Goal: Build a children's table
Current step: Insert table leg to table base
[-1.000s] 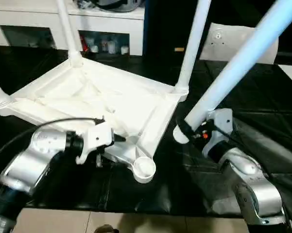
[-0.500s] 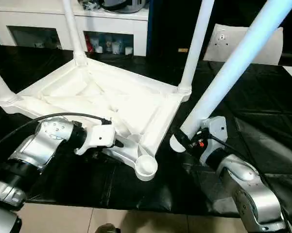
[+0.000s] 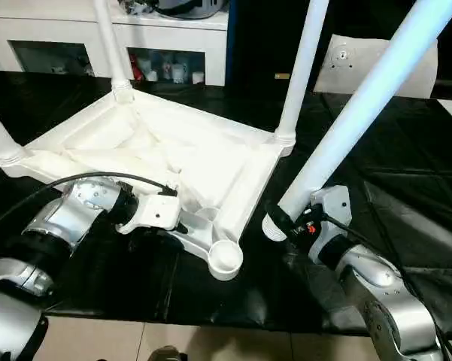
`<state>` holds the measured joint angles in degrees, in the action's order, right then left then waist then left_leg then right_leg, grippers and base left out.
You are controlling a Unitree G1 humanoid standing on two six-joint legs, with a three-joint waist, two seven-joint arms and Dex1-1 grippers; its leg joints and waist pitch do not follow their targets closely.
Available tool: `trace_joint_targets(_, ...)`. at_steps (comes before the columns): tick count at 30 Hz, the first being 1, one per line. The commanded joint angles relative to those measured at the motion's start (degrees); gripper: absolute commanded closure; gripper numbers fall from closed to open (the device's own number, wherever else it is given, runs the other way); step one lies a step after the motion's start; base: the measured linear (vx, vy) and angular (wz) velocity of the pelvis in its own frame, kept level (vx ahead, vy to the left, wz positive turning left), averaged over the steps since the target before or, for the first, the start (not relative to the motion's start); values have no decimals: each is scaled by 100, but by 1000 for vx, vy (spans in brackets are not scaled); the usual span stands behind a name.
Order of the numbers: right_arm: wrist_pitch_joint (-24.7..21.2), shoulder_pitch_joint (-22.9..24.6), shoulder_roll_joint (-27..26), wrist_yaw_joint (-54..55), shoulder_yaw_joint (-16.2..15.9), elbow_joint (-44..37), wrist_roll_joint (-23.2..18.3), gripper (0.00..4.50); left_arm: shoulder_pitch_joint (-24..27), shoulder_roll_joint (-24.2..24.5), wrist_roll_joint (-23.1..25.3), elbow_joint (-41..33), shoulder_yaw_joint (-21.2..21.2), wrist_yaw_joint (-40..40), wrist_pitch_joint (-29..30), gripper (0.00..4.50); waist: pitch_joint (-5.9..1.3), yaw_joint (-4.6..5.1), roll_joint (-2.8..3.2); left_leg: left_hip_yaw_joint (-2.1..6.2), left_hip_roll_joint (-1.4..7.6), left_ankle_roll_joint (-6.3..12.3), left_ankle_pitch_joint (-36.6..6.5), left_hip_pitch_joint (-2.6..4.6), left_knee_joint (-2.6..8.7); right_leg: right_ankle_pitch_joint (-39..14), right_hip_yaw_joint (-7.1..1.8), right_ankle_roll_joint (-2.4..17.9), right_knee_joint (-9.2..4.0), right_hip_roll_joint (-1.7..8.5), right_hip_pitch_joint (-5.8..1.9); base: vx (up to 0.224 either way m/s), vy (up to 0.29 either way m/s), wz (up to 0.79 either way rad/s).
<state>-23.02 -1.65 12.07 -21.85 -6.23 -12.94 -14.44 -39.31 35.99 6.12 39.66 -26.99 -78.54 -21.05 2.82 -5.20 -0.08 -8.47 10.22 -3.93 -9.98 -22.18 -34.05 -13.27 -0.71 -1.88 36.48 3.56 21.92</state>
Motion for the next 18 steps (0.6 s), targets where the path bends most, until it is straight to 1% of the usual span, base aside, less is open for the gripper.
trace_joint_targets(1, 23, 71, 17, -29, 5, -159, 34, 260, -143, -23, 92, 128, -63, -70, -132, 351, -342, -16, 120, 17, 195, -442, -1572, 162, 485, -106, -101, 1163, -388, 330, -145, 0, 0, 0)
trace_joint_targets(2, 23, 81, 21, -31, 1, -169, 34, 260, -168, -33, 128, 184, -74, -93, -174, 367, -344, -21, 117, 14, 194, -439, -1586, 167, 484, -99, -101, 1173, -389, 328, -146, 0, 0, 0)
trace_joint_targets(3, 23, 81, 21, -31, 1, -169, 34, 260, -168, -33, 128, 184, -74, -93, -174, 376, -342, -24, 124, 17, 192, -444, -1597, 166, 486, -99, -103, 1176, -390, 330, -148, 0, 0, 0)
trace_joint_targets(5, 36, 77, 30, -42, 5, -148, 32, 260, -238, -84, 164, 322, -86, -163, -227, 388, -344, -28, 117, 18, 196, -439, -1578, 165, 485, -92, -105, 1184, -388, 340, -154, 0, 0, 0)
trace_joint_targets(6, 42, 74, 34, -47, -3, -141, 37, 260, -249, -111, 111, 338, -69, -252, -158, 397, -341, -26, 99, 16, 198, -425, -1557, 161, 487, -81, -105, 1190, -385, 339, -157, 0, 0, 0)
trace_joint_targets(8, 38, 45, 37, -45, -25, -131, 39, 260, -263, -137, -20, 325, -47, -555, 173, 406, -342, -15, 97, 14, 193, -416, -1491, 158, 486, -28, -102, 1216, -372, 337, -162, 0, 0, 0)
trace_joint_targets(9, 37, 43, 38, -45, -26, -130, 39, 260, -264, -137, -24, 323, -48, -571, 195, 411, -342, -10, 100, 14, 191, -403, -1439, 152, 483, 22, -101, 1237, -370, 336, -165, 0, 0, 0)
trace_joint_targets(11, 35, 25, 45, -54, -39, -124, 46, 260, -268, -140, -71, 307, -35, -686, 355, 419, -347, 1, 84, 6, 189, -372, -1361, 151, 472, 136, -102, 1268, -363, 335, -173, 0, 0, 0)
trace_joint_targets(12, 40, 16, 45, -61, -50, -120, 56, 260, -262, -163, -158, 289, 10, -767, 514, 423, -349, 1, 103, 6, 189, -350, -1323, 151, 468, 203, -100, 1286, -362, 333, -175, 0, 0, 0)
trace_joint_targets(13, 49, -5, 44, -68, -66, -110, 74, 260, -214, -161, -236, 137, 49, -897, 1128, 428, -352, 3, 97, -1, 187, -344, -1299, 154, 463, 250, -101, 1293, -360, 330, -178, 0, 0, 0)
trace_joint_targets(14, 49, -6, 44, -68, -67, -109, 75, 260, -212, -161, -240, 129, 51, -905, 1163, 434, -358, 4, 107, -5, 190, -327, -1227, 169, 456, 375, -98, 1334, -346, 327, -175, 0, 0, 0)
trace_joint_targets(16, 61, -10, 38, -65, -69, -99, 80, 260, -115, -94, -186, -45, 14, -991, 1611, 447, -351, 18, 98, -5, 187, -286, -1151, 146, 454, 431, -97, 1367, -346, 327, -200, 0, 0, 0)
trace_joint_targets(17, 64, -8, 36, -62, -70, -100, 82, 260, -79, -75, -161, -91, 12, -1009, 1714, 447, -351, 21, 103, -8, 185, -281, -1141, 147, 453, 441, -98, 1370, -348, 325, -202, 0, 0, 0)
trace_joint_targets(18, 71, -3, 32, -59, -75, -101, 87, 260, -2, -70, -126, -87, 34, -913, 1686, 449, -346, 32, 110, -9, 180, -274, -1167, 141, 453, 406, -99, 1369, -361, 320, -206, 0, 0, 0)
